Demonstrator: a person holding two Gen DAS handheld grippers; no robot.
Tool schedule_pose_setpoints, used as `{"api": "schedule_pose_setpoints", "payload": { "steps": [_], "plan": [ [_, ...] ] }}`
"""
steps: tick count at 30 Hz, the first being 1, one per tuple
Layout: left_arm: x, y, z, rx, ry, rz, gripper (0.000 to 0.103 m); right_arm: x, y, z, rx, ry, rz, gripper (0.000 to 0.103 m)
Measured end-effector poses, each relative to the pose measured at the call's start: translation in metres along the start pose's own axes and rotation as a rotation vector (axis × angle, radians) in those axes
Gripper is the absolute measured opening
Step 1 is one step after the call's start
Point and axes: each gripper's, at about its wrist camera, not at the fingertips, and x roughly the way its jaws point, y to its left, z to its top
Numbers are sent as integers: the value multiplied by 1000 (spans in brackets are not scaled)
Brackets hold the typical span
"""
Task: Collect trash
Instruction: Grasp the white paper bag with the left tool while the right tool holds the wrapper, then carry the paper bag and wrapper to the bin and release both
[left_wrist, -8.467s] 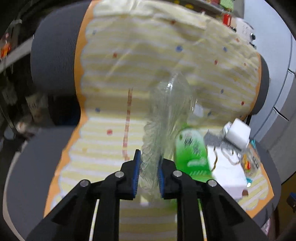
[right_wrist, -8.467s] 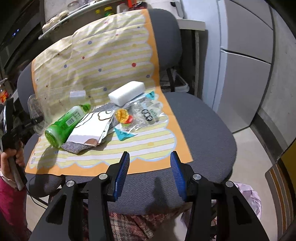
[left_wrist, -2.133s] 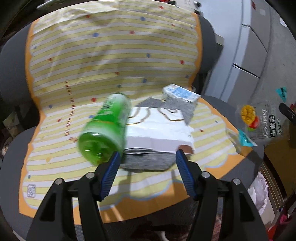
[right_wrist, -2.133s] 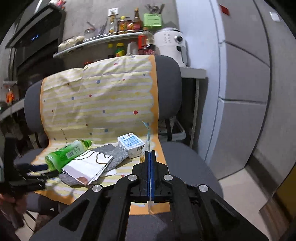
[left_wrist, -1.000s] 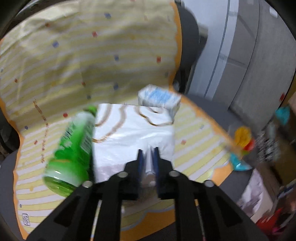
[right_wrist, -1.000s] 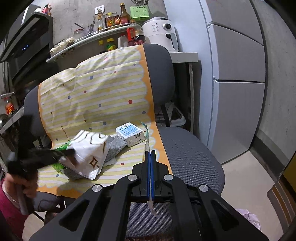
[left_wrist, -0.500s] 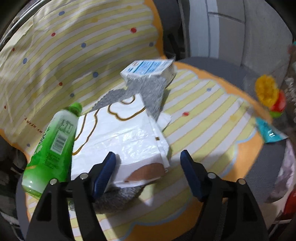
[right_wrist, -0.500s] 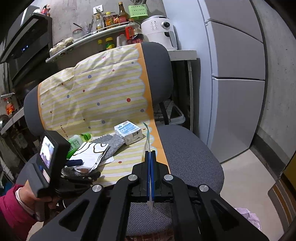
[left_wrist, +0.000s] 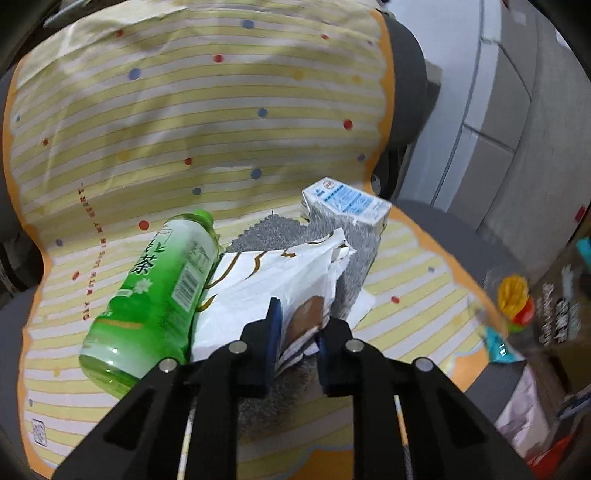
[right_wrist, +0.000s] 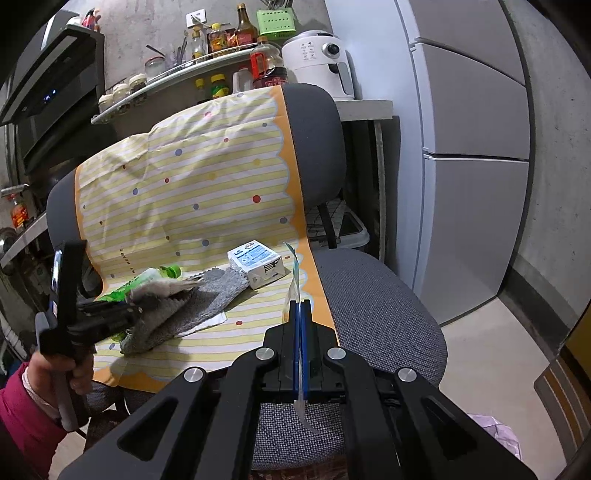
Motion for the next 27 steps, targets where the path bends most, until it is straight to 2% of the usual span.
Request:
{"api": "schedule_pose_setpoints", "payload": {
  "steps": [3, 5, 14, 17, 18, 20, 27],
  "plan": [
    [-14, 7, 1, -49, -31, -65, 9, 1, 0, -1, 3, 12, -2, 3],
    [-22, 5, 1, -51, -41, -103, 9, -1, 0, -2, 4, 14, 1, 3],
    [-12, 5, 0, -92, 40, -170, 13, -3, 2, -4, -10, 23, 2, 3],
    [-12, 1, 3, -72, 40, -177, 14, -3, 0, -3, -7, 25, 1, 3],
    [-10, 0, 3, -67, 48, -180, 21, -2, 0, -2, -8, 26, 1, 3],
    [-8, -4, 6, -54, 59, -181, 27, -2, 0, -2, -8, 25, 1, 3],
    [13, -26, 12, 38, 105, -125, 27, 2, 0, -2, -12, 36, -3, 3]
  ]
}}
